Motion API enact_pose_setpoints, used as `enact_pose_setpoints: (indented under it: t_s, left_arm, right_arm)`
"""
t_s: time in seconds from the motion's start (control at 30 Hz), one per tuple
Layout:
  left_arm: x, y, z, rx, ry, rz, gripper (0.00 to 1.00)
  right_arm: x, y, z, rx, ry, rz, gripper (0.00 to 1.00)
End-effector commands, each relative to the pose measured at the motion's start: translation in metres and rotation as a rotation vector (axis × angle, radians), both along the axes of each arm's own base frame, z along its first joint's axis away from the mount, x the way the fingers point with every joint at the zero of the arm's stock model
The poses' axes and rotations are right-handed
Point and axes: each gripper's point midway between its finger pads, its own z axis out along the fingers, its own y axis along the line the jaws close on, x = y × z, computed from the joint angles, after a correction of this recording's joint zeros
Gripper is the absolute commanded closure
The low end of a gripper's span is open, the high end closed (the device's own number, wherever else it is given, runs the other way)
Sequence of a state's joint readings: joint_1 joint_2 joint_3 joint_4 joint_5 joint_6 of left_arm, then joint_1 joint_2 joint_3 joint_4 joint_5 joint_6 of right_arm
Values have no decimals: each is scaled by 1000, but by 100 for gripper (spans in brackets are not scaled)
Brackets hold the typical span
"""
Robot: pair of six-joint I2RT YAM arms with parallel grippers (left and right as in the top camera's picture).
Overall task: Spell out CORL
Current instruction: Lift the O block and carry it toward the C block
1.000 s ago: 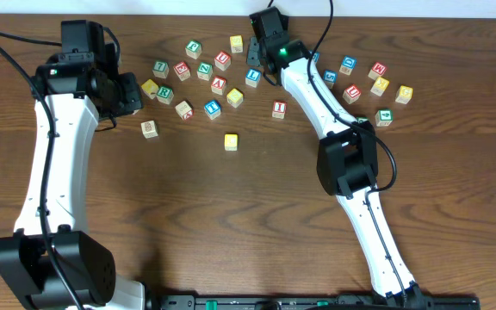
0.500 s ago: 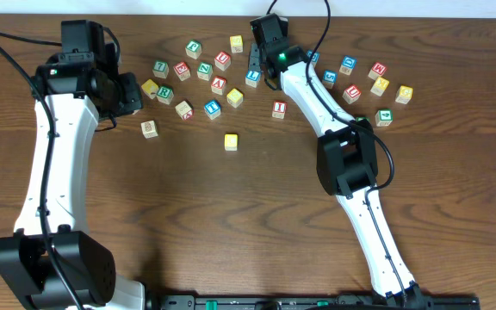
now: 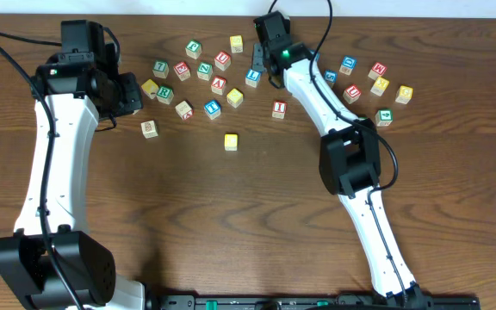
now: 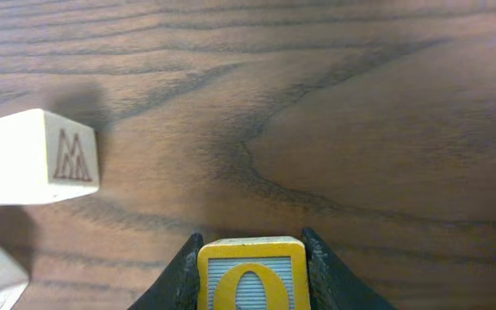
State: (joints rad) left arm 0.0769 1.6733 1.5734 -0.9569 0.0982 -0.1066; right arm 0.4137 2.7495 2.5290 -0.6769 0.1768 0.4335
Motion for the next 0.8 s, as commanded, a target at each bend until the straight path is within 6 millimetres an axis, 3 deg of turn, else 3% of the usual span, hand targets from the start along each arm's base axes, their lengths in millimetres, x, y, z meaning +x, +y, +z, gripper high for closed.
enact_pose_setpoints:
  t_s: [0.0,0.2,0.43,0.6,0.77]
  left_arm:
    - [0,2,6,10,-16,-3,92]
    - [0,2,6,10,-16,-3,92]
    - [0,2,6,10,-16,-4,92]
    - [0,2,6,10,-17,-3,92]
    - [3,2,7,12,-30,-3,92]
  right_arm:
    - [3,-4,92,-9,-122,38,76]
    - [-33,-8,152,-21,-87,117,82]
    - [-110,-14,191,31,106,211,82]
    - [-167,-17,181,55,325,263,82]
    - [-210,-14,142,-19,530,292,83]
